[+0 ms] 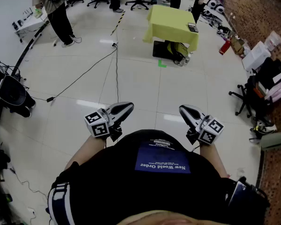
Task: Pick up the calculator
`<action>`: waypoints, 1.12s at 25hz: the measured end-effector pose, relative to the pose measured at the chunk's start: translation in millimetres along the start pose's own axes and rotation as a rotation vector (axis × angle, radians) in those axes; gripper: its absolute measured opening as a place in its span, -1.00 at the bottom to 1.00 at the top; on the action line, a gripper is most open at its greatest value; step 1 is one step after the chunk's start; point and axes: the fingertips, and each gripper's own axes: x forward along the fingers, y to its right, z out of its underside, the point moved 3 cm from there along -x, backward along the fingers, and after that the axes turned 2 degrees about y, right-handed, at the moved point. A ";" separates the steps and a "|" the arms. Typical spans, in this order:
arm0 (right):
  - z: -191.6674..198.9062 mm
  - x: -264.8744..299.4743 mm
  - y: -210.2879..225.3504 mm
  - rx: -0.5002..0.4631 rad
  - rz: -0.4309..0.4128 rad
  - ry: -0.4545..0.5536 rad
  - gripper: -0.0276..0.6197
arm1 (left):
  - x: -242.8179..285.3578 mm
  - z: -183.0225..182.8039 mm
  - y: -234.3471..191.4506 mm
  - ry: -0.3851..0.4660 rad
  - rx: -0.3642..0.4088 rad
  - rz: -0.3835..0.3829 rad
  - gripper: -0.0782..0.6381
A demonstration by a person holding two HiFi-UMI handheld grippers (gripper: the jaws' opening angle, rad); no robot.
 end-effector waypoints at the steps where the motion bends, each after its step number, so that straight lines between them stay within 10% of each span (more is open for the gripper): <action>1: 1.8 10.7 -5.5 0.000 -0.002 0.003 -0.95 | -10.5 -2.5 -6.0 -0.002 0.004 -0.002 -0.76; 13: 12.5 81.0 -23.4 0.035 -0.002 0.001 -0.95 | -52.5 -20.0 -60.8 -0.036 -0.043 0.000 -0.76; 28: -45.9 5.1 165.4 0.006 -0.098 0.027 -0.95 | 149.0 -34.6 -77.8 -0.001 0.004 -0.098 -0.76</action>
